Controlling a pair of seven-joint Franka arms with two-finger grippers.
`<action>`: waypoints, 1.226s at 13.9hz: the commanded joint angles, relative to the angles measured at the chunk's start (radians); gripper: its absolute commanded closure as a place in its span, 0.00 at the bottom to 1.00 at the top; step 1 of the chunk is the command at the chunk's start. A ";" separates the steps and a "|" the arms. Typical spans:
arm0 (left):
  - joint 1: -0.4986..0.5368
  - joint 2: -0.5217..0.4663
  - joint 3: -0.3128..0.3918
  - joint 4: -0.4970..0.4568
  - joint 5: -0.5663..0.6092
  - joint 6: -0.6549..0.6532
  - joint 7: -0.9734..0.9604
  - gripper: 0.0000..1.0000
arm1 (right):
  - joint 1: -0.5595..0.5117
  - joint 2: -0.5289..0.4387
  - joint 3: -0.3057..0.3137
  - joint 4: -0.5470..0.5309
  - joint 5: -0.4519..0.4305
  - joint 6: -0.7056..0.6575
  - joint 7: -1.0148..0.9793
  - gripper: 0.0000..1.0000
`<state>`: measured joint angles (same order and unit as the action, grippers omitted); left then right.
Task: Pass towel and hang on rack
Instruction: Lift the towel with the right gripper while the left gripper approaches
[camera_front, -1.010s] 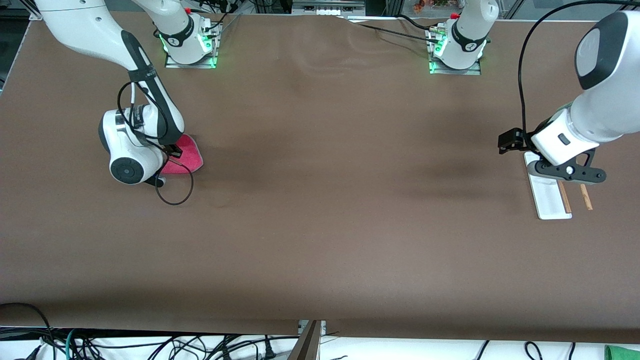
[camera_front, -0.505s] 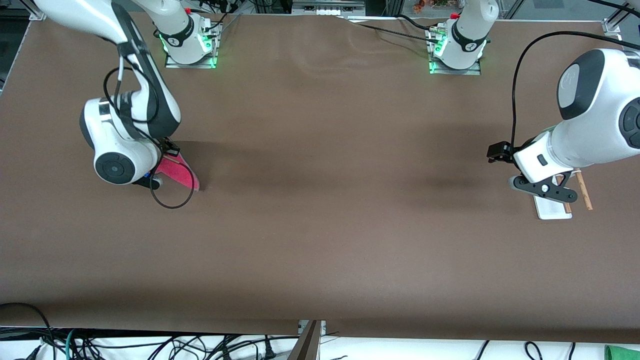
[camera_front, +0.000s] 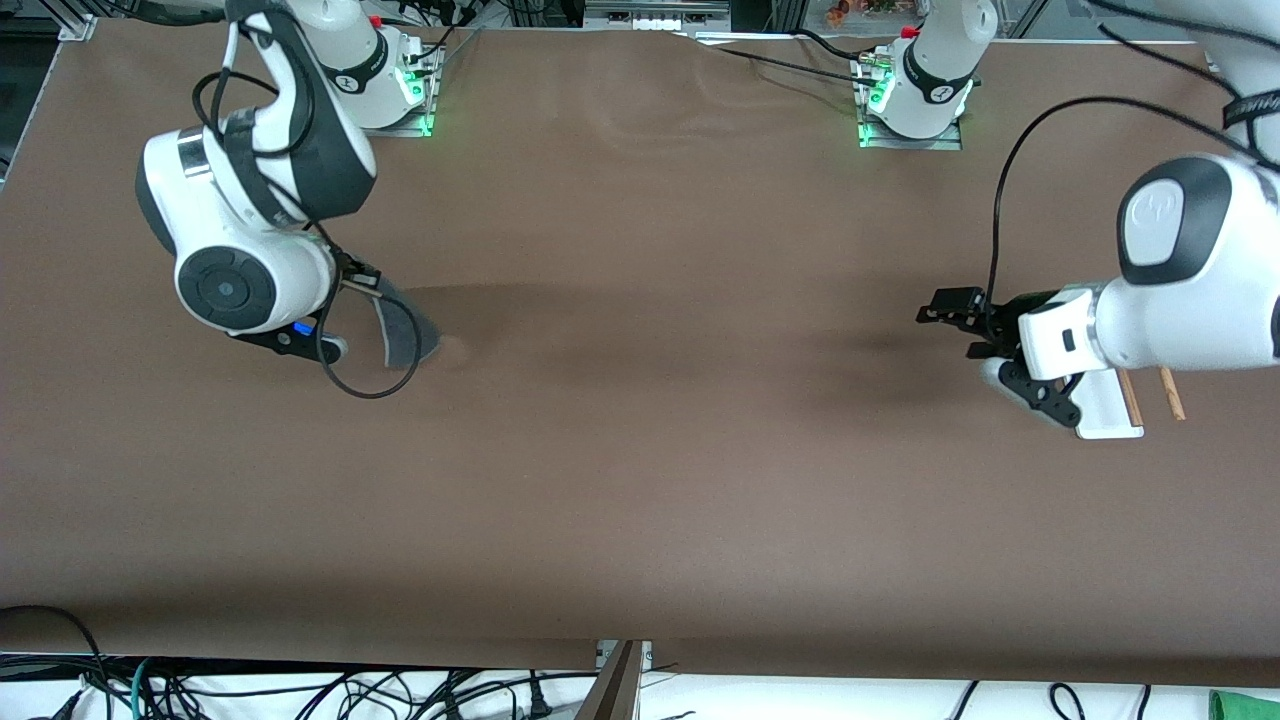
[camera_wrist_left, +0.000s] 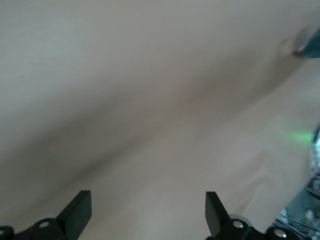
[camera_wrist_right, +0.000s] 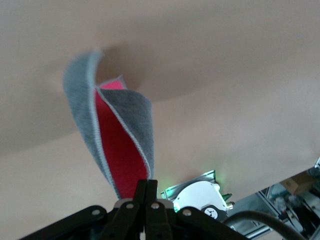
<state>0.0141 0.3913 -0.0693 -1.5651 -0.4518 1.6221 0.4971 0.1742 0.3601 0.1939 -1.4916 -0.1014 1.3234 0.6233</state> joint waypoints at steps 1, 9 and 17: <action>0.004 0.067 -0.004 0.042 -0.128 -0.022 0.151 0.00 | 0.033 0.014 0.051 0.092 0.008 -0.043 0.013 1.00; -0.042 0.199 -0.029 0.042 -0.462 -0.024 0.553 0.00 | 0.200 0.028 0.088 0.273 0.008 -0.029 0.001 1.00; -0.043 0.308 -0.110 0.018 -0.743 -0.024 0.808 0.00 | 0.243 0.040 0.239 0.352 0.016 0.126 0.016 1.00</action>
<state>-0.0317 0.6613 -0.1630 -1.5630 -1.1249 1.6171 1.2352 0.3937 0.3819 0.4164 -1.1762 -0.0905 1.4316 0.6267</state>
